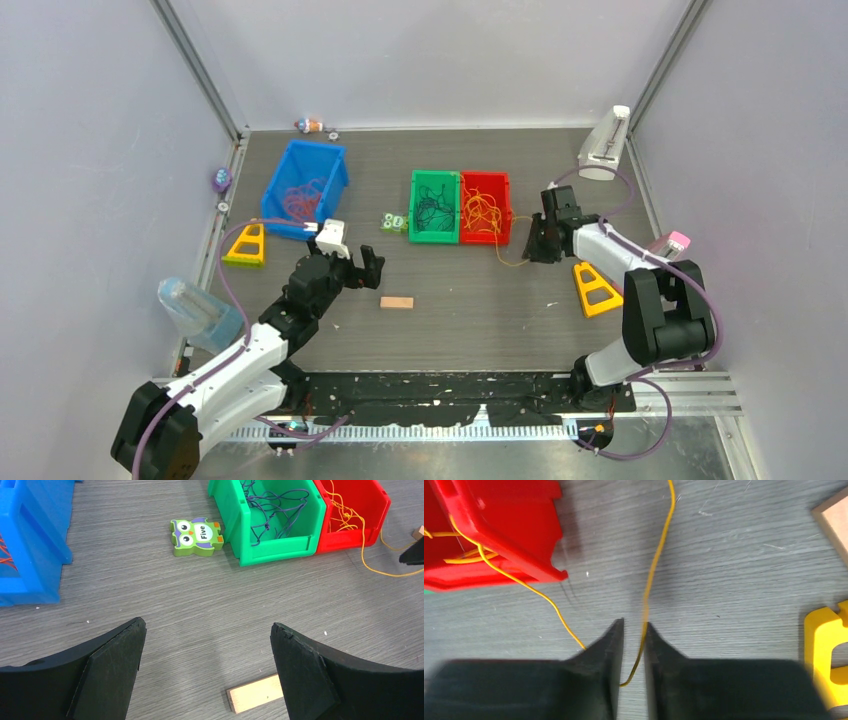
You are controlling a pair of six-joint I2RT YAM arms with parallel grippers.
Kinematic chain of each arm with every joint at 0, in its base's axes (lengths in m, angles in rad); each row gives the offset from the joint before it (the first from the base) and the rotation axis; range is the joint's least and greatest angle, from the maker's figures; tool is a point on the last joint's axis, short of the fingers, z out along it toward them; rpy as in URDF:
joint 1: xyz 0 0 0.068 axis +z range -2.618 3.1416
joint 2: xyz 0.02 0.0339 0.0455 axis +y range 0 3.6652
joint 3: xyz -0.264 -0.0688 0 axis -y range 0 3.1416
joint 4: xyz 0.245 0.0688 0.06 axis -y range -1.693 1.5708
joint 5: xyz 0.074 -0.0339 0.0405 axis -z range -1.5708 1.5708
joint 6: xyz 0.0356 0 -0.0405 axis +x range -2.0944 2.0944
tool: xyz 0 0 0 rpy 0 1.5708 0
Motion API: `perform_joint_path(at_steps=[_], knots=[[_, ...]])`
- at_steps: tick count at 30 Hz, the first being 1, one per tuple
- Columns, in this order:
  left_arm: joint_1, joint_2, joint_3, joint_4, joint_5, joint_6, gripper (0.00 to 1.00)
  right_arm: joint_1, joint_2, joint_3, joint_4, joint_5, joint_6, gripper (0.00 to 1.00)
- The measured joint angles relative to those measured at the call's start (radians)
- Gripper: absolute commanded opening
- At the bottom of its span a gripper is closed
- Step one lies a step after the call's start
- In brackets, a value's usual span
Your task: Untangle the cables
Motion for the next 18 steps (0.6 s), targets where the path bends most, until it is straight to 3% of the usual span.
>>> perform_joint_path(at_steps=[6,12,18], knots=[[0.0,0.0,0.001,-0.001,0.0,0.0,0.96,0.016,-0.027,-0.039,0.006,-0.005,0.018,0.05],[0.0,0.004,0.002,-0.001,0.0,0.0,0.96,0.109,-0.156,0.013,-0.052,0.148,0.018,0.06],[0.0,0.005,0.002,-0.001,0.0,0.0,0.96,0.222,-0.198,0.167,-0.087,0.352,-0.002,0.05]])
